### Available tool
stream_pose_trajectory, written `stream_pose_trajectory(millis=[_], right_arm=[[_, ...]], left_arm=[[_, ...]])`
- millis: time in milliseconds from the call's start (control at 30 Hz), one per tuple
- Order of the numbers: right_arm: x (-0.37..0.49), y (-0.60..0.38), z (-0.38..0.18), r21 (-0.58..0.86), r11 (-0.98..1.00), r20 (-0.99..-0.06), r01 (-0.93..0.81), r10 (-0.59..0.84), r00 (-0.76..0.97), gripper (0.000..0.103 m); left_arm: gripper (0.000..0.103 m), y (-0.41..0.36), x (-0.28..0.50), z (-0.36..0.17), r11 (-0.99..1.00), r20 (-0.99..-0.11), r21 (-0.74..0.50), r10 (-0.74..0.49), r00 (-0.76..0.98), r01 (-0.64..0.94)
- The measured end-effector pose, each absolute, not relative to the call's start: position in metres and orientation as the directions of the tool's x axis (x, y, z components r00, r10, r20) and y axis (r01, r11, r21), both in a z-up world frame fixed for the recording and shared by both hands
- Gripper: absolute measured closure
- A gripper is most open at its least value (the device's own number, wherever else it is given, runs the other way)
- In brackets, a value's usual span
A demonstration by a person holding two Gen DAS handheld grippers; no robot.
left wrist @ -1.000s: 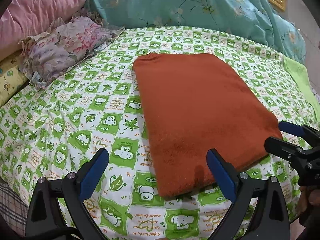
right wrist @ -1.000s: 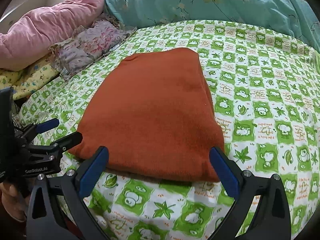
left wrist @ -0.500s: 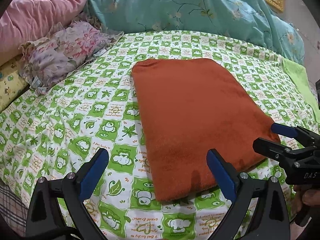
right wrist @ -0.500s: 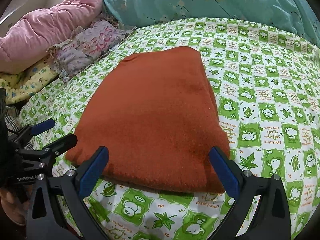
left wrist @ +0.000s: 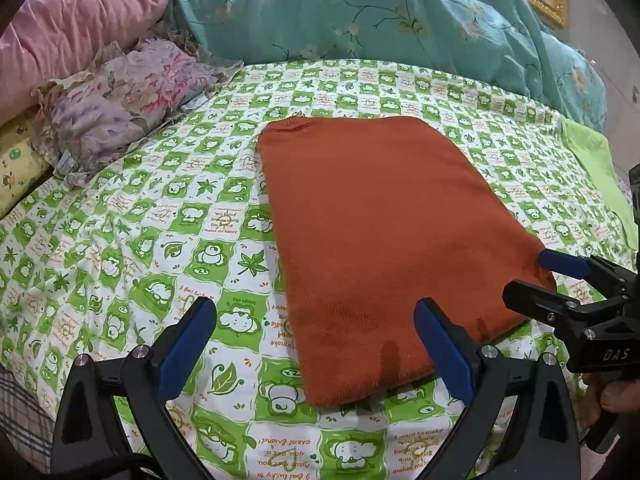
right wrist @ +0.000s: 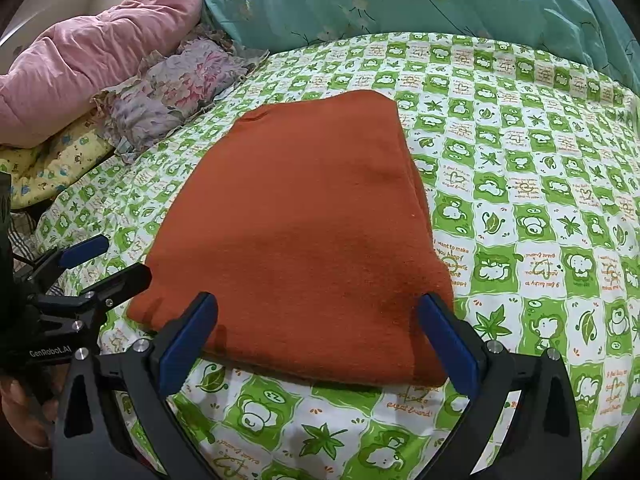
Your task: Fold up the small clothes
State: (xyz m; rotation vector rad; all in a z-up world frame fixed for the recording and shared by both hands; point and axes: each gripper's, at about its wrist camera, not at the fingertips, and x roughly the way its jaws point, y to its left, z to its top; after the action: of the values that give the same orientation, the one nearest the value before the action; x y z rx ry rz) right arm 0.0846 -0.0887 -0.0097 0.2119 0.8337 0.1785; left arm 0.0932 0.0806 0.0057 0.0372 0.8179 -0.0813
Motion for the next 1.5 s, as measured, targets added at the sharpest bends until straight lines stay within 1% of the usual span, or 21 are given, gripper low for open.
stream_pose_trajectory(millis=[1500], right_arm=[[0.0831,-0.0859,-0.006,0.257,0.963,-0.708,-0.08,0.244,0.663,0.003]], left_arm=[[0.003,0.0783,0.0879,0.0109,0.996,-0.722,0.009,-0.054,0.689,0.087]])
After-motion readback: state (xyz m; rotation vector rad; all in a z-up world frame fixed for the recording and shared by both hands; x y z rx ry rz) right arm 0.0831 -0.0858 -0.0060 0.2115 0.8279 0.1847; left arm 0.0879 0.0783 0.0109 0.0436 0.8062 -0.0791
